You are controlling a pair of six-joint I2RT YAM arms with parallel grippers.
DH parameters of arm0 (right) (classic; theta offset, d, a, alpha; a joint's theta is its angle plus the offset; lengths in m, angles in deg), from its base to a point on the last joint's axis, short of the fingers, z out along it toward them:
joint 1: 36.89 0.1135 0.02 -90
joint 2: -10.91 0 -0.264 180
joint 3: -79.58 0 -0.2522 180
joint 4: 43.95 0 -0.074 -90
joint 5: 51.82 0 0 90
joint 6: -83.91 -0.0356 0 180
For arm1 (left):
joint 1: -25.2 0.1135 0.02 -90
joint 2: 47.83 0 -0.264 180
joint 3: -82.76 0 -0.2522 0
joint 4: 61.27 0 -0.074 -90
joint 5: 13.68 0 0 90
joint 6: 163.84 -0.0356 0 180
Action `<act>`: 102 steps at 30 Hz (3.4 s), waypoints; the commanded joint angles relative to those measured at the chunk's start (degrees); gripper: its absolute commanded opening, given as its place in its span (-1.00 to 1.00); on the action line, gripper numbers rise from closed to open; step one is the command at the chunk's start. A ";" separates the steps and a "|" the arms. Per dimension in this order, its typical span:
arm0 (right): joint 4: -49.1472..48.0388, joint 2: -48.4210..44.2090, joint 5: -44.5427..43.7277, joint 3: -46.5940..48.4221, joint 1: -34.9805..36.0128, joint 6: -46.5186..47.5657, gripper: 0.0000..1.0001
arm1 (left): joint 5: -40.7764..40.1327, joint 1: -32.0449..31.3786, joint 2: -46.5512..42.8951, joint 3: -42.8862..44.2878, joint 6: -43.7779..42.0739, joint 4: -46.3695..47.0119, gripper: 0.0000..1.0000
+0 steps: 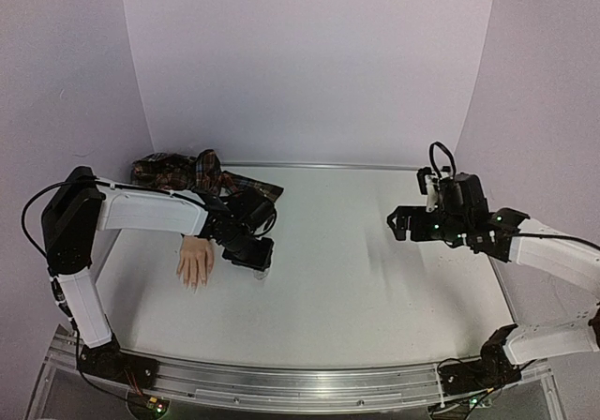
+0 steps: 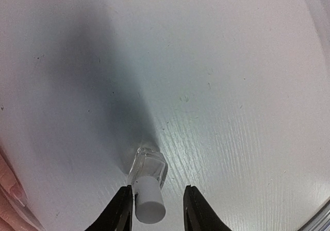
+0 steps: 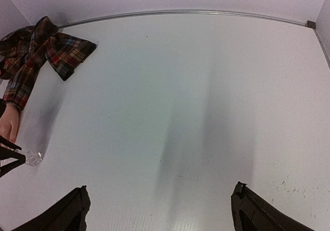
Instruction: Paint the nails
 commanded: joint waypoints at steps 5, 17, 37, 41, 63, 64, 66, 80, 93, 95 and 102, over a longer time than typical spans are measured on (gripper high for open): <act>-4.21 0.88 -4.03 1.85 8.10 0.21 0.96 | -3.34 -0.16 -0.36 2.29 -1.13 -0.49 -0.70; -20.63 9.08 17.46 0.17 16.07 9.05 0.90 | 17.97 -0.14 -14.15 -1.05 -16.56 0.38 -1.00; -25.91 29.36 32.88 17.68 23.01 16.96 0.28 | 27.20 -0.15 -26.61 -1.25 -27.29 -3.56 -1.00; -25.99 30.33 33.77 17.70 23.16 16.96 0.16 | 26.71 -0.15 -27.35 -1.36 -27.42 -3.54 -1.00; -26.26 33.16 34.37 20.60 24.56 16.91 -0.42 | 27.78 -0.14 -27.94 -1.35 -26.96 -2.48 -1.00; -26.29 33.19 34.36 20.66 24.56 16.94 -0.49 | 27.75 -0.14 -27.95 -1.27 -26.96 -2.43 -1.00; -26.26 33.25 34.49 20.71 24.70 16.94 -0.60 | 27.65 -0.17 -28.08 -1.26 -26.94 -2.40 -1.00; -32.26 27.30 24.83 14.60 25.66 15.24 -1.00 | 23.64 -0.15 -32.25 -4.97 -19.78 4.77 -0.09; -33.91 17.45 26.05 10.34 25.68 9.23 -1.00 | 35.94 -0.05 -35.68 -14.16 -0.01 35.11 0.42; -33.87 17.51 29.61 11.41 25.69 8.23 -1.00 | 37.67 -0.07 -34.69 -13.16 -0.45 36.45 0.39; -32.88 16.91 32.71 13.04 25.56 7.13 -1.00 | 42.35 -0.01 -33.51 -11.00 -1.91 37.09 -0.13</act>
